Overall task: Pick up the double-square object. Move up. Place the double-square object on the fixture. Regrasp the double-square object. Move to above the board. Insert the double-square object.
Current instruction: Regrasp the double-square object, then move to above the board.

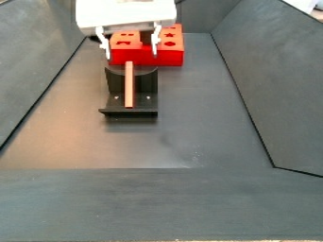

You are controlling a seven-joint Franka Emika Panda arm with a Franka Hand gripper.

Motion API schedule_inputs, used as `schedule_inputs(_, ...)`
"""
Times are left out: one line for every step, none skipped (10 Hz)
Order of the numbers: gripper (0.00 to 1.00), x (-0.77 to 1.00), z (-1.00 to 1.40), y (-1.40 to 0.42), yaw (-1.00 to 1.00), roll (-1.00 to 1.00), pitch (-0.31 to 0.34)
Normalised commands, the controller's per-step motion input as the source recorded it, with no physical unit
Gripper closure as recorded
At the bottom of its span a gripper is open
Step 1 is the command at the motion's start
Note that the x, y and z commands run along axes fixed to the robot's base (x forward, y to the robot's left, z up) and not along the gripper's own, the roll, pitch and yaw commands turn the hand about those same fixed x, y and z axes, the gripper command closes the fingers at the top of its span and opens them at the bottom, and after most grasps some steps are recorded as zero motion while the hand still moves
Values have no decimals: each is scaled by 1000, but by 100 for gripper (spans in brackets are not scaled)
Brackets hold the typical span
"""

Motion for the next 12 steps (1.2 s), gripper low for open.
schedule_inputs(0,105,-940,32,12,73,-81)
schedule_inputs(0,96,-787,24,-1,69,-79)
schedule_inputs(0,80,-586,12,-15,68,-61)
schedule_inputs(0,74,-437,12,-19,68,-50)
schedule_inputs(0,72,-338,8,-20,69,-43)
schedule_inputs(0,24,-172,-7,-18,55,-19)
schedule_inputs(100,0,0,0,0,0,0)
schedule_inputs(100,120,1000,-124,190,116,111)
schedule_inputs(100,118,1000,-124,184,109,111)
schedule_inputs(100,117,1000,-120,162,73,107)
schedule_inputs(100,118,1000,-117,155,48,94)
schedule_inputs(100,115,1000,-115,146,13,70)
